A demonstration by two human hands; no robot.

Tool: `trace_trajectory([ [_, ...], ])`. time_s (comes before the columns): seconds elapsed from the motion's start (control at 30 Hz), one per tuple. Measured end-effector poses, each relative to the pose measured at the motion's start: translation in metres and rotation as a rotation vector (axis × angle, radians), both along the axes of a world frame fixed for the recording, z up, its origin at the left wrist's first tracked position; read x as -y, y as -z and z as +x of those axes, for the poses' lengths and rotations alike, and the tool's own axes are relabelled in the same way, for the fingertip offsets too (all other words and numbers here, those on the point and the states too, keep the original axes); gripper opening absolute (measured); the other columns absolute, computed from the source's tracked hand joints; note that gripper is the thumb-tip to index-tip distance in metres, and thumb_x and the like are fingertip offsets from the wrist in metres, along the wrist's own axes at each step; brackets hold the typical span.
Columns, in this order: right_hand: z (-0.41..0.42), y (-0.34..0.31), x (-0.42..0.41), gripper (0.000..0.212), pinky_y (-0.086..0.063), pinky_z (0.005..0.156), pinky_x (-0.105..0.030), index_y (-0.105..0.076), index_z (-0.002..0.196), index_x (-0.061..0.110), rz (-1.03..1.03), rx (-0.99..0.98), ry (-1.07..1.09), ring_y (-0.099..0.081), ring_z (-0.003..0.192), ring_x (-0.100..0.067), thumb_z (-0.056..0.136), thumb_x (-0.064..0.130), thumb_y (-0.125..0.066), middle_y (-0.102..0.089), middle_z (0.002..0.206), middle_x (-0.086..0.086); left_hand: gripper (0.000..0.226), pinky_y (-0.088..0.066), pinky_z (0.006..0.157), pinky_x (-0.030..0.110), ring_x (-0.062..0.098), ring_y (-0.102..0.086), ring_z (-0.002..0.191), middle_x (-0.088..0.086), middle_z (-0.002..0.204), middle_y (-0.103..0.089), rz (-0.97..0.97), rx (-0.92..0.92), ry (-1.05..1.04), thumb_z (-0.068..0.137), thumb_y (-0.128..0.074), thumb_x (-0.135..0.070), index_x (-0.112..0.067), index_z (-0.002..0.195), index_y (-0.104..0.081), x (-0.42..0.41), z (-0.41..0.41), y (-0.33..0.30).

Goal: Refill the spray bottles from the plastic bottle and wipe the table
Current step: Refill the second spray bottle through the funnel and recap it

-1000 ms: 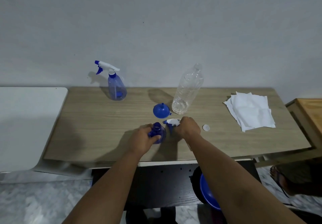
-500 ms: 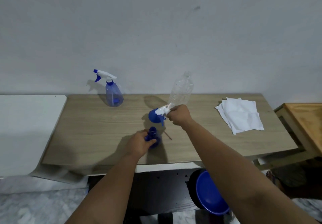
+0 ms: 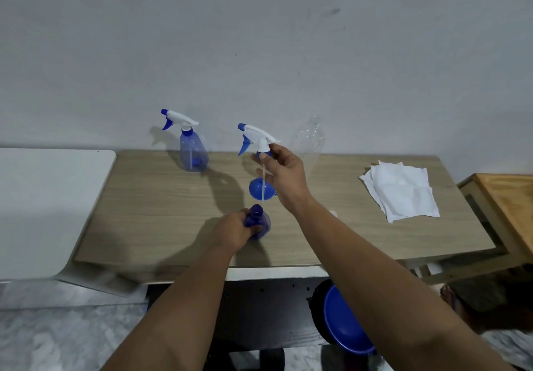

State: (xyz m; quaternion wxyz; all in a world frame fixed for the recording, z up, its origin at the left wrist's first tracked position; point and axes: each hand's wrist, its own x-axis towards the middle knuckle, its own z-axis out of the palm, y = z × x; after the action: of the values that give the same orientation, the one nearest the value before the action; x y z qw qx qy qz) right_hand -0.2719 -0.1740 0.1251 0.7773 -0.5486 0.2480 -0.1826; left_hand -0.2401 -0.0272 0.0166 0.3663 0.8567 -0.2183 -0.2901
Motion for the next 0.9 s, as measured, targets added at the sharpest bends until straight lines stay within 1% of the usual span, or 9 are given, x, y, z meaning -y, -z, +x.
trace_trajectory([
  [0.07,0.0,0.011,-0.007,0.032,-0.057,0.099,-0.046,-0.064,0.131,0.002,-0.044,-0.016,0.015,-0.076,0.11,-0.022,0.099,0.002,-0.067,-0.071,0.117,-0.011,0.043,-0.051,0.085,0.034,0.022,-0.067,0.091,-0.003,0.097,-0.073,0.016,0.01,0.011,0.078,-0.077,-0.038,-0.034,0.119,-0.064,0.0,0.002,0.002],
  [0.2,-0.001,0.034,-0.012,0.028,-0.054,0.101,-0.048,-0.07,0.124,0.01,-0.103,-0.037,0.025,-0.074,0.115,-0.024,0.096,0.007,-0.07,-0.075,0.119,-0.011,0.043,-0.052,0.084,0.035,0.02,-0.067,0.089,-0.004,0.095,-0.073,0.004,0.007,0.008,0.078,-0.077,-0.037,-0.036,0.119,-0.065,-0.001,0.002,0.004],
  [0.3,-0.005,0.046,-0.015,0.03,-0.056,0.092,-0.042,-0.07,0.124,0.009,-0.161,-0.065,0.026,-0.073,0.114,-0.025,0.094,0.008,-0.073,-0.076,0.116,-0.014,0.043,-0.052,0.084,0.034,0.018,-0.067,0.09,-0.006,0.095,-0.074,-0.013,0.008,0.01,0.077,-0.077,-0.036,-0.037,0.119,-0.065,-0.001,0.003,0.006],
  [0.37,-0.01,0.054,-0.015,0.028,-0.057,0.083,-0.031,-0.07,0.121,0.005,-0.21,-0.106,0.008,-0.074,0.098,-0.012,0.094,0.004,-0.074,-0.077,0.107,-0.011,0.043,-0.052,0.083,0.034,0.018,-0.066,0.089,-0.005,0.096,-0.073,-0.014,0.015,0.01,0.077,-0.076,-0.036,-0.037,0.119,-0.065,-0.002,0.004,0.008],
  [0.43,-0.017,0.061,-0.015,0.029,-0.056,0.081,-0.023,-0.071,0.119,0.006,-0.279,-0.142,-0.04,-0.071,0.086,-0.001,0.092,-0.001,-0.075,-0.076,0.101,-0.004,0.042,-0.052,0.081,0.033,0.018,-0.066,0.088,-0.005,0.095,-0.073,-0.03,0.014,0.007,0.077,-0.077,-0.033,-0.035,0.118,-0.066,-0.003,0.004,0.008],
  [0.6,-0.039,0.081,-0.013,0.035,-0.058,0.092,-0.025,-0.073,0.114,0.013,-0.416,-0.189,-0.222,-0.073,0.092,-0.001,0.089,-0.01,-0.073,-0.077,0.102,0.001,0.029,-0.039,0.061,0.022,0.013,-0.061,0.078,-0.007,0.086,-0.067,-0.032,0.018,0.015,0.082,-0.076,-0.03,-0.028,0.11,-0.068,-0.002,0.003,0.006],
  [0.73,-0.05,0.092,-0.013,0.032,-0.058,0.099,-0.032,-0.075,0.117,0.01,-0.46,-0.205,-0.236,-0.073,0.1,-0.009,0.088,-0.005,-0.075,-0.078,0.106,-0.001,0.026,-0.042,0.063,0.024,0.016,-0.063,0.08,-0.005,0.087,-0.068,0.006,0.026,0.014,0.083,-0.075,-0.027,-0.023,0.107,-0.068,-0.002,0.002,0.007],
  [0.83,-0.051,0.092,-0.012,0.032,-0.059,0.096,-0.031,-0.075,0.118,0.009,-0.476,-0.206,-0.232,-0.073,0.101,-0.01,0.089,-0.004,-0.075,-0.079,0.108,-0.001,0.026,-0.051,0.072,0.033,0.019,-0.067,0.084,-0.004,0.09,-0.071,0.021,0.028,0.012,0.082,-0.074,-0.029,-0.024,0.107,-0.069,-0.002,0.003,0.01],
  [0.9,-0.053,0.091,-0.01,0.031,-0.061,0.092,-0.033,-0.076,0.117,0.01,-0.497,-0.211,-0.241,-0.074,0.104,-0.013,0.089,-0.001,-0.077,-0.079,0.109,-0.002,0.028,-0.047,0.068,0.029,0.018,-0.066,0.083,-0.003,0.091,-0.072,0.015,0.033,0.018,0.082,-0.074,-0.029,-0.025,0.109,-0.069,-0.002,0.003,0.01],
])
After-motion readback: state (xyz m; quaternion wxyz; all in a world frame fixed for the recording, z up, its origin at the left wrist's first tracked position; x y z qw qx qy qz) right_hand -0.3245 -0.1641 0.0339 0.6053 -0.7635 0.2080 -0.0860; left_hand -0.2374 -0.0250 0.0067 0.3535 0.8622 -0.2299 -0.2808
